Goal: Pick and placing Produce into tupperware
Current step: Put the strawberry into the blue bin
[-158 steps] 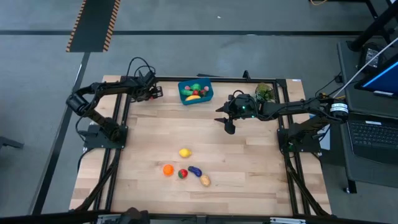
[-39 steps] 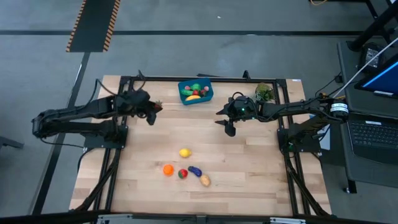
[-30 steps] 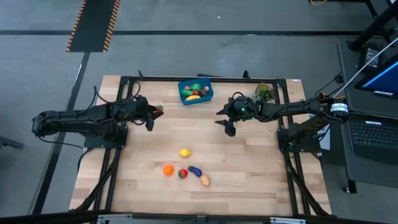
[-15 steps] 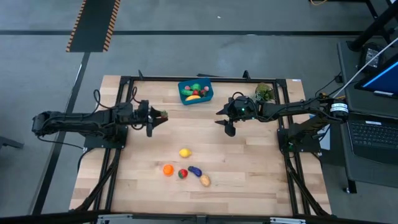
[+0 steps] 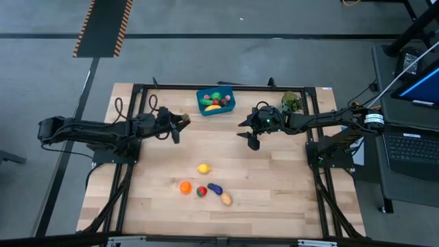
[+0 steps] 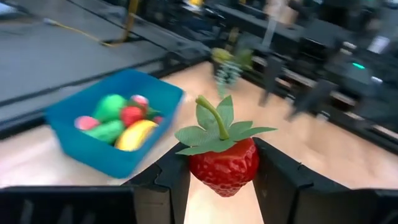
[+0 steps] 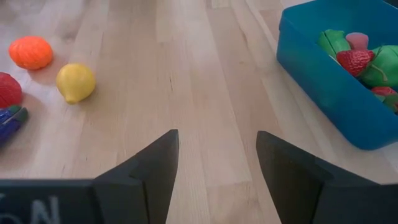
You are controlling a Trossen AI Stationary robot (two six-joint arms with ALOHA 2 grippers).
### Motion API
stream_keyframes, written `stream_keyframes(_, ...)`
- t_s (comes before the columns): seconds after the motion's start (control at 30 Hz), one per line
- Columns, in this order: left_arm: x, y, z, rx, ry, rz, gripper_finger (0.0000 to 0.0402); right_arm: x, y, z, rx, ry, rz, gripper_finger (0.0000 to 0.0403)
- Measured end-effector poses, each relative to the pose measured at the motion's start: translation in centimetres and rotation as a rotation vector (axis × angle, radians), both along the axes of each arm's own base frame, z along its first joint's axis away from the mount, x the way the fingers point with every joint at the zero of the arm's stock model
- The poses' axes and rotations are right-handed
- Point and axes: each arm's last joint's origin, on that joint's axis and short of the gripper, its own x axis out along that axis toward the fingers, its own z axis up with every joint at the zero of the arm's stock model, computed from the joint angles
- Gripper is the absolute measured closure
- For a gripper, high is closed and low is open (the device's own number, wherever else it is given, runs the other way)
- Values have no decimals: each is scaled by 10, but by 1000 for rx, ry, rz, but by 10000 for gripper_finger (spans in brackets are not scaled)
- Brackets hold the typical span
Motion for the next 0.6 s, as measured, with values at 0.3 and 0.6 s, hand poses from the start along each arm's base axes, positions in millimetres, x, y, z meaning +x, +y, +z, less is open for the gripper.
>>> stream_keyframes(0.3,20,8,-4,-5,23,150,267,0,0,0,-11,2,7,185)
stream_keyframes(0.6,61,25,11,42,187,219,267,0,0,0,-13,2,8,185)
